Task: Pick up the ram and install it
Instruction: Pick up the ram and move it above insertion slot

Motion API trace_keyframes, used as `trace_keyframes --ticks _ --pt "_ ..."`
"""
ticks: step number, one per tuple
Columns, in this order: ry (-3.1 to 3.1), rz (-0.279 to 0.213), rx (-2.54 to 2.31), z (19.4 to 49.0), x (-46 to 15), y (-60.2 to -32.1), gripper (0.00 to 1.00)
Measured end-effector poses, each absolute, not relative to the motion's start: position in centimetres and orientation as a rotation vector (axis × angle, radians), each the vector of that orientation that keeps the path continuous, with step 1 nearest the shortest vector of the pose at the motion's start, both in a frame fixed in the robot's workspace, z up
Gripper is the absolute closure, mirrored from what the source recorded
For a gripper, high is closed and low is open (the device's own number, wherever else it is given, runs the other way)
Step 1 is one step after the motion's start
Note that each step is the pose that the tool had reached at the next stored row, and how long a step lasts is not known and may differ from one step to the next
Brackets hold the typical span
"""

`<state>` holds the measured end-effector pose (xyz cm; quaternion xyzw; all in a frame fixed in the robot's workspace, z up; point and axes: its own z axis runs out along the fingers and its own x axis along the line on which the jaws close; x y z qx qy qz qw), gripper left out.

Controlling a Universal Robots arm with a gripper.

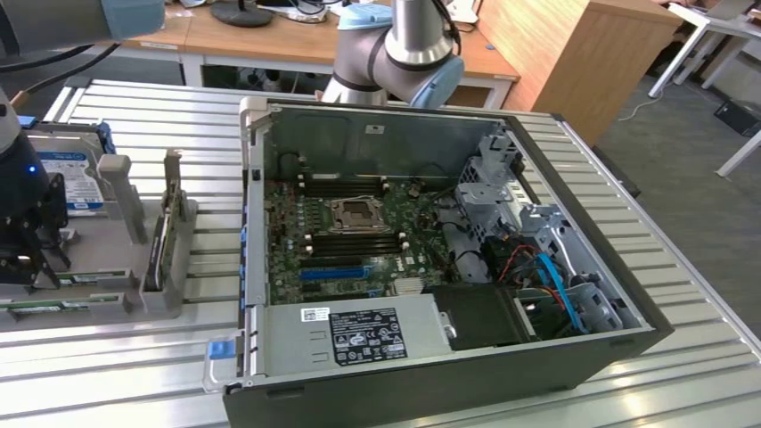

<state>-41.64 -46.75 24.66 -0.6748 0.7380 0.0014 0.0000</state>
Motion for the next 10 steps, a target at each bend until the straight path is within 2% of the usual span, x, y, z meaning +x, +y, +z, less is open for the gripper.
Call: trace_keyframes --ticks 10 --pt "2.318 0.005 -2.119 24.62 -41.64 -47.21 0.69"
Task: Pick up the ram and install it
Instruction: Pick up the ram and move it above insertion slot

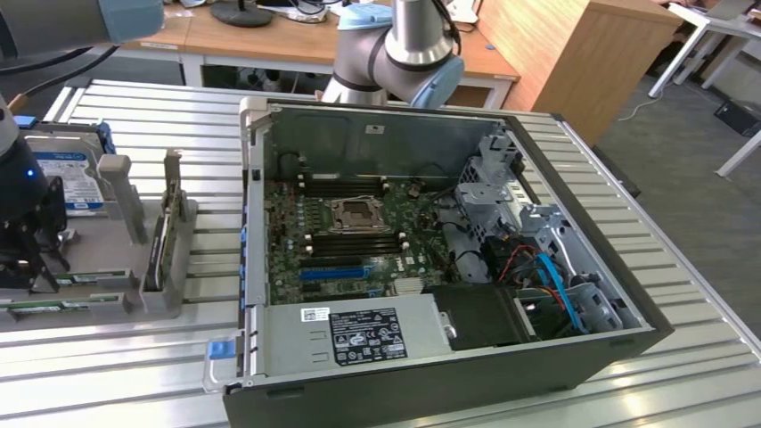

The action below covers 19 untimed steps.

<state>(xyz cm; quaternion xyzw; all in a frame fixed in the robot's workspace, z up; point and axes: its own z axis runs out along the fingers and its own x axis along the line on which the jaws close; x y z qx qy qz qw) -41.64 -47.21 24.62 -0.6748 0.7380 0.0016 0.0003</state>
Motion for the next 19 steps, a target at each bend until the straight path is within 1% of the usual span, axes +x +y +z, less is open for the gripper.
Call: trace_keyframes --ticks 9,19 --pt "2.318 0.005 -2.12 23.96 -41.64 -47.28 0.69" --pt "2.292 0.005 -2.148 23.95 -41.64 -47.28 0.69"
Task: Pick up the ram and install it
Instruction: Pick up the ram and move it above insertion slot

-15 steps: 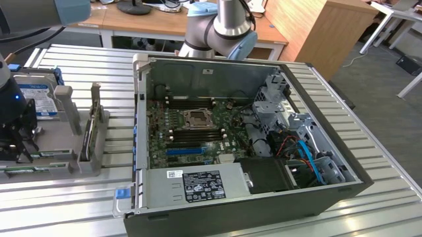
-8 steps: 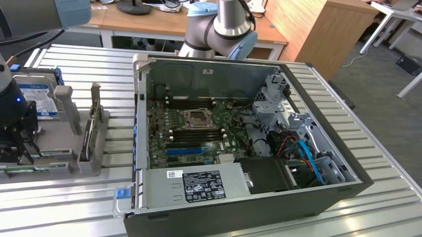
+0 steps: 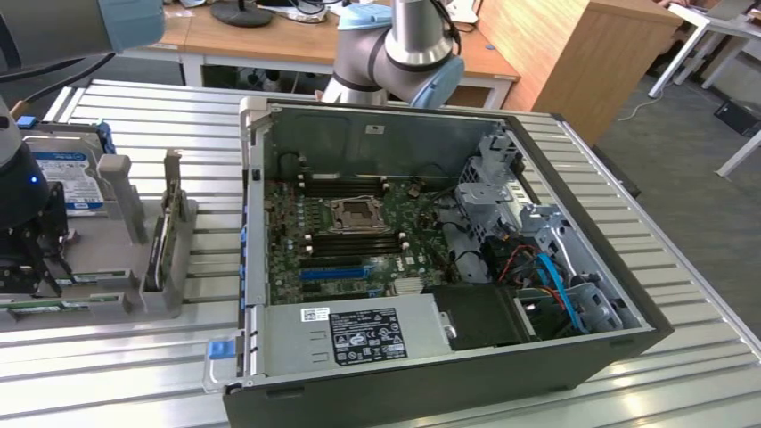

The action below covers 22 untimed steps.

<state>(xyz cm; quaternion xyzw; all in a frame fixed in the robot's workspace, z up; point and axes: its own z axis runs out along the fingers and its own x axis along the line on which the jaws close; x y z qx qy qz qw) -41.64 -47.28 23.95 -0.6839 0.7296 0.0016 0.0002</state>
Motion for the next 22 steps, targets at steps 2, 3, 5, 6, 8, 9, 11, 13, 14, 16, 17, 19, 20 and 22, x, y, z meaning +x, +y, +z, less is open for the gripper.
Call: trace_keyframes --ticks 2,3,5,6,8,9,11,13,14,16,17,19,20,22 --pt "2.292 0.005 -2.148 23.9 -41.6 -47.3 0.69" --pt "2.291 0.005 -2.148 23.9 -41.6 -47.3 0.69" --pt "2.291 0.005 -2.149 23.8 -41.6 -47.3 0.69" --pt "2.291 0.005 -2.149 23.8 -41.6 -47.3 0.69" --pt "2.291 0.005 -2.15 23.8 -41.6 -47.3 0.69" --pt "2.291 0.005 -2.15 23.8 -41.6 -47.3 0.69" --pt "2.291 0.005 -2.15 23.8 -41.6 -47.3 0.69" --pt "2.29 0.005 -2.15 23.7 -41.6 -47.3 0.69" --pt "2.29 0.005 -2.149 23.6 -41.6 -47.3 0.69" --pt "2.29 0.005 -2.15 23.3 -41.6 -47.3 0.69" --pt "2.29 0.005 -2.15 23.2 -41.6 -47.3 0.69" --pt "2.29 0.005 -2.15 22.9 -41.6 -47.3 0.69" --pt "2.29 0.005 -2.15 22.7 -41.6 -47.3 0.69" --pt "2.29 0.005 -2.15 22.4 -41.6 -47.3 0.69"
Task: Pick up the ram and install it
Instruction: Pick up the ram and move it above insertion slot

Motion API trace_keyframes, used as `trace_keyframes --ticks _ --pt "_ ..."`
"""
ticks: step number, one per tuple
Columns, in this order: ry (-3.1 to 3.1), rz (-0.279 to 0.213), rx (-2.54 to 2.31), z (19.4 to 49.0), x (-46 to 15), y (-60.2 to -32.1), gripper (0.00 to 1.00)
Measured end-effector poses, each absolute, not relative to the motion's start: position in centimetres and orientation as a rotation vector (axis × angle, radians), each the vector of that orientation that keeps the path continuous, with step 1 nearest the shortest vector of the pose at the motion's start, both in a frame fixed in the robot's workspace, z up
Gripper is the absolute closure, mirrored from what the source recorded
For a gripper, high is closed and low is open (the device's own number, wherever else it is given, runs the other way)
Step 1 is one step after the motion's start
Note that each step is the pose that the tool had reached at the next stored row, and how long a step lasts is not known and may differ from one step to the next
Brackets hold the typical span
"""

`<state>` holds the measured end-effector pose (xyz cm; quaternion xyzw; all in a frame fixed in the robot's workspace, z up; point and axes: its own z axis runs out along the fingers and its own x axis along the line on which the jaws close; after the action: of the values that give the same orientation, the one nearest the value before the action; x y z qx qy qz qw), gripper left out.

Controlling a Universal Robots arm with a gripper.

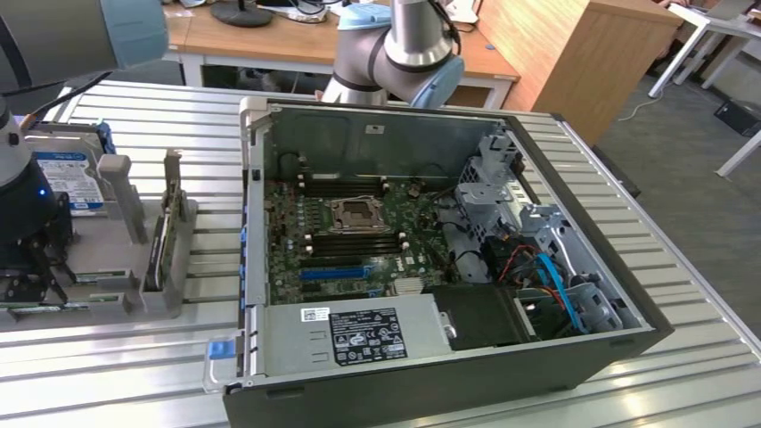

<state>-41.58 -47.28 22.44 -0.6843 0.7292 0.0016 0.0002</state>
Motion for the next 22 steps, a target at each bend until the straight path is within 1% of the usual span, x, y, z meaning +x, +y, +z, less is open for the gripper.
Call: trace_keyframes --ticks 5,16,22 --pt "2.29 0.005 -2.15 21.9 -41.6 -47.3 0.69" --pt "2.29 0.005 -2.15 21.9 -41.6 -47.0 0.69" --pt "2.29 0.005 -2.15 21.2 -41.6 -47.0 0.69"
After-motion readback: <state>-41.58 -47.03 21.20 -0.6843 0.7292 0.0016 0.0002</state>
